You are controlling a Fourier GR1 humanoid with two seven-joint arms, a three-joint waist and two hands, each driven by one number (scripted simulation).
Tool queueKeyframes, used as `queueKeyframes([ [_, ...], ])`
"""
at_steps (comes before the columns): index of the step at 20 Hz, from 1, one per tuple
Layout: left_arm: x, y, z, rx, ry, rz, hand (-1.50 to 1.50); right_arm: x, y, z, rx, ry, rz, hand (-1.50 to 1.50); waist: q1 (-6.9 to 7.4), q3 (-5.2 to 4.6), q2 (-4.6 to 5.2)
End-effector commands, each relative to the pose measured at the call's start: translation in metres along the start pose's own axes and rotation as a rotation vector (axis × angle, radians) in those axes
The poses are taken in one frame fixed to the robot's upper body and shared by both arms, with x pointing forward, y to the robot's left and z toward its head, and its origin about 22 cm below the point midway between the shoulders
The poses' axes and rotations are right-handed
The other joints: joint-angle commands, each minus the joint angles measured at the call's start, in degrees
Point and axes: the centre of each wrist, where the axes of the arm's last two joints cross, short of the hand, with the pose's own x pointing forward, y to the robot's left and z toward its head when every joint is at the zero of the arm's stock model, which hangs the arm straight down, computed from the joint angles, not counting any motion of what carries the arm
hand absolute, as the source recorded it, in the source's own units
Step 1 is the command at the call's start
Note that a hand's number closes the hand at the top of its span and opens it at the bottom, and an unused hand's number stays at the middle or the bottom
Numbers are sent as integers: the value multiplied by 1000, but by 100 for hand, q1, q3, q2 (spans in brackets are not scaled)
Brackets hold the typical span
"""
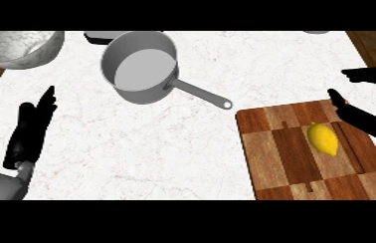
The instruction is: Pick the lemon from the cutting board and place it in the pot
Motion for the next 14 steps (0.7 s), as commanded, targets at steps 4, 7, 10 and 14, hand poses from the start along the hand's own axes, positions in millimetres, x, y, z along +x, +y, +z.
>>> queueKeyframes([
  [4,-9,-3,-6,39,106,-15,0,-24,50,75,-166,-45,164,-150,0,26,-27],
  [7,-12,2,1,41,112,5,0,16,43,84,-144,-29,241,-150,15,16,-47],
  [10,-17,-22,7,21,103,-14,0,11,38,94,4,86,370,-150,-2,10,-42],
  [14,-14,0,-3,18,107,-25,0,40,-5,67,59,209,582,-150,-35,-8,-41],
])
